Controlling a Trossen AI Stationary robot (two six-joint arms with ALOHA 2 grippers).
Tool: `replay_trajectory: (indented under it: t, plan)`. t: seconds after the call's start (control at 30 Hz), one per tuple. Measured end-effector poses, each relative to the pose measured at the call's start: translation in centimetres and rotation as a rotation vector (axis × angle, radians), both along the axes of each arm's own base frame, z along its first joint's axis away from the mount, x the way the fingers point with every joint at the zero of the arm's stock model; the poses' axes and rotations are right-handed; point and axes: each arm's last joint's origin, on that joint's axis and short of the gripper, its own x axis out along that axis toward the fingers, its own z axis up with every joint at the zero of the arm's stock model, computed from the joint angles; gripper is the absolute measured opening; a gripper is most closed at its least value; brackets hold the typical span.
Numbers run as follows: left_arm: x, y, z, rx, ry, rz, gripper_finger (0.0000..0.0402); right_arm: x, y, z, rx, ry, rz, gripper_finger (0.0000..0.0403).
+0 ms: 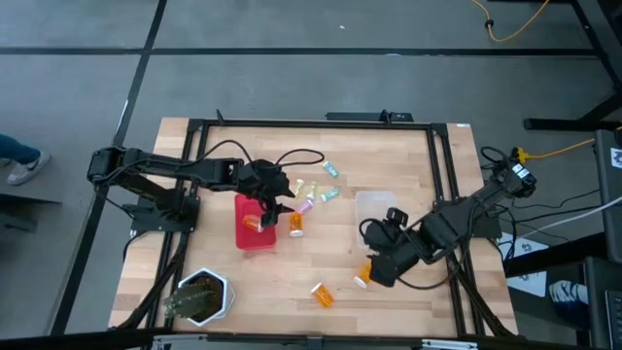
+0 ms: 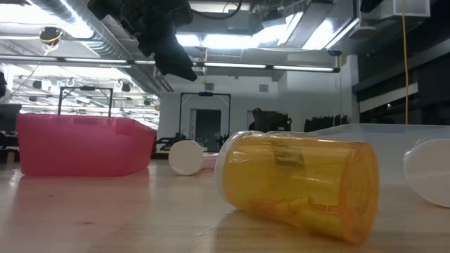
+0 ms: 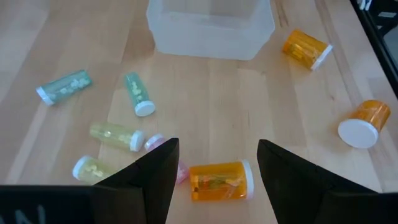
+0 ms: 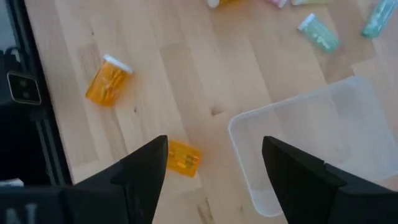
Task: Pick and place medicine bottles into bin by pill shape (circle, oval)
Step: Put the big orange pill bottle into the red bin
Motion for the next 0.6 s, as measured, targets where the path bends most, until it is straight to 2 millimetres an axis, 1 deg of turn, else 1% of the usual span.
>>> replay_trajectory:
  t: [0.1, 0.3, 0.6]
  plan:
    - [0.02, 0.00, 0.02, -0.001, -0.003, 0.000, 0.0212, -0.13, 0.20, 0.01, -0.015, -0.003, 0.023, 0.0264]
    - [0.03, 0.00, 0.04, -0.001, -0.005, 0.000, 0.0212, -0.13, 0.23, -0.06, 0.038, 0.038, 0.056, 0.0264]
    - [0.04, 0.01, 0.04, 0.000, -0.006, 0.001, 0.0212, -0.16, 0.23, -0.07, 0.004, 0.051, 0.139, 0.0264]
